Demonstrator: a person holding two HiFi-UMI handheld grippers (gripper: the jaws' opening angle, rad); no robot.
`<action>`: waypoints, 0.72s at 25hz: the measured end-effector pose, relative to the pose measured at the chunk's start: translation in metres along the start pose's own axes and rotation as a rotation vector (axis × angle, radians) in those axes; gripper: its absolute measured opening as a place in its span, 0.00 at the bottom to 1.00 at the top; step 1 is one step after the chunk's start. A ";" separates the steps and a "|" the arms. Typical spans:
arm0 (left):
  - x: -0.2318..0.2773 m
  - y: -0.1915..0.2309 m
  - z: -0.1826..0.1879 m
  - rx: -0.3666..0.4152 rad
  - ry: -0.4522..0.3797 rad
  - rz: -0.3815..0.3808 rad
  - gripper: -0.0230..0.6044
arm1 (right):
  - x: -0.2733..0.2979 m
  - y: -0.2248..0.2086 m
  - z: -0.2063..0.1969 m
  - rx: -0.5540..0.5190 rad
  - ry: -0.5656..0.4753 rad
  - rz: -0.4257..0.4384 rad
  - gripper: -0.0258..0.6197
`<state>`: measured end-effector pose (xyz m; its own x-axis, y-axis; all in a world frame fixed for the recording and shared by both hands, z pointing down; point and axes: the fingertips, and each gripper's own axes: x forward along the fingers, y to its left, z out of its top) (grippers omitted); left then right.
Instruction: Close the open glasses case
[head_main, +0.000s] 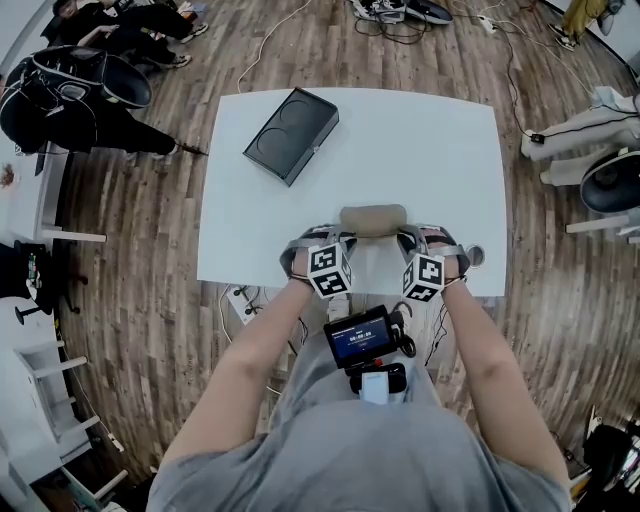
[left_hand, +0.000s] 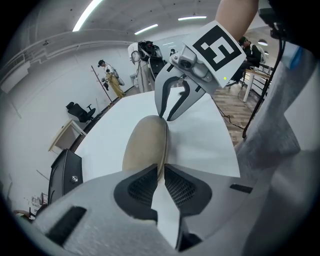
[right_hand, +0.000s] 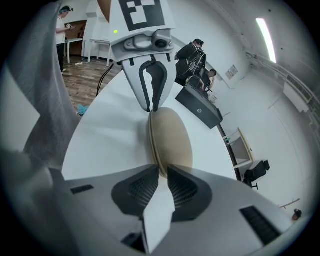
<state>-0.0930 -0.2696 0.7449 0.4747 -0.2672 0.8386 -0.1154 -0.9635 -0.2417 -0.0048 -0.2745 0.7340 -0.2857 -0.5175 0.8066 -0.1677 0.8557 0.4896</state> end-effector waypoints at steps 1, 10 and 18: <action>0.000 0.000 0.000 0.001 0.001 -0.001 0.12 | 0.000 0.000 0.000 0.003 0.000 0.002 0.13; 0.002 -0.002 0.000 0.007 0.011 -0.003 0.12 | 0.001 0.002 -0.001 0.019 0.000 0.006 0.13; 0.006 -0.002 -0.001 0.015 0.026 -0.018 0.12 | -0.007 -0.011 0.001 0.152 -0.026 -0.010 0.13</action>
<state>-0.0911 -0.2696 0.7504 0.4534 -0.2507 0.8554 -0.0939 -0.9677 -0.2338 -0.0024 -0.2801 0.7229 -0.3072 -0.5271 0.7923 -0.3106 0.8425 0.4401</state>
